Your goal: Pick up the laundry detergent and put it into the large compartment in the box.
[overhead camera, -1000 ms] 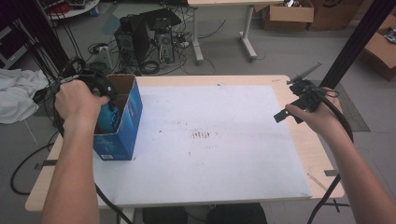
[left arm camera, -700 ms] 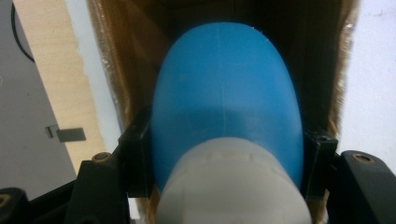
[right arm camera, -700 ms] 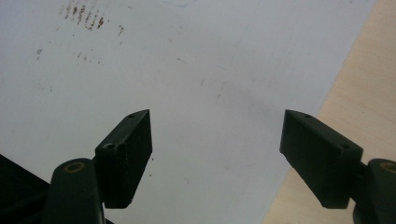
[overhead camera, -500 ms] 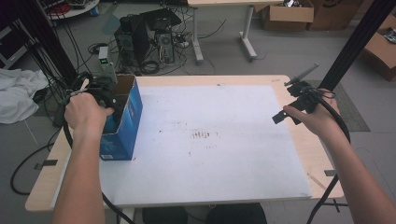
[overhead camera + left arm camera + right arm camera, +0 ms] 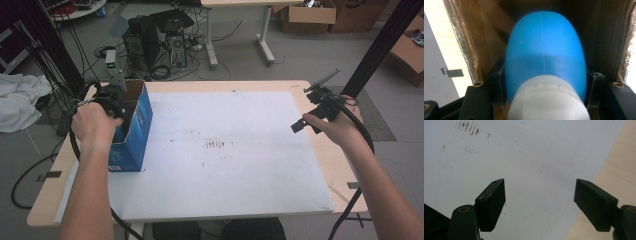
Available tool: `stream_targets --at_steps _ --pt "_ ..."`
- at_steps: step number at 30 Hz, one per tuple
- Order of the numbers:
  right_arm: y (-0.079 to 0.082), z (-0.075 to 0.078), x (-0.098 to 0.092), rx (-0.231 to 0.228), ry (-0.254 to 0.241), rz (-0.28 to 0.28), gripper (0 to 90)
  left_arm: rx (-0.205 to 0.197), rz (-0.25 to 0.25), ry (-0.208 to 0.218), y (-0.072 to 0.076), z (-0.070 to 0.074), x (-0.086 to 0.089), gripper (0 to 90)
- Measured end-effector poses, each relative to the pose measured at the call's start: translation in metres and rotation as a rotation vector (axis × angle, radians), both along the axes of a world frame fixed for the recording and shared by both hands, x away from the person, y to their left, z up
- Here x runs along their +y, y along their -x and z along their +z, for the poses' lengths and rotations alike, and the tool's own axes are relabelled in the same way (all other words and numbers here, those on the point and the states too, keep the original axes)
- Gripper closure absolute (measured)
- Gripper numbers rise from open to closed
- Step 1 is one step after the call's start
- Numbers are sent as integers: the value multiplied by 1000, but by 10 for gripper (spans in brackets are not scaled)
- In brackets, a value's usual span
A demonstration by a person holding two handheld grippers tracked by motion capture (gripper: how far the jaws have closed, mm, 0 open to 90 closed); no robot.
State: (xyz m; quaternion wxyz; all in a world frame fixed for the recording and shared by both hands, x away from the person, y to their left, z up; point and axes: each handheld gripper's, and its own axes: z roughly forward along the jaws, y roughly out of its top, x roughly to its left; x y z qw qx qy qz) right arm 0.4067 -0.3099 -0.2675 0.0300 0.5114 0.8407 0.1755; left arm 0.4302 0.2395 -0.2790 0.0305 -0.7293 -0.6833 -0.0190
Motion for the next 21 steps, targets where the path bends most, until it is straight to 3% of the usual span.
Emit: stream_targets --at_steps 21 --pt "2 2 3 -2 0 5 256 8 5 -4 3 -1 -1 377"
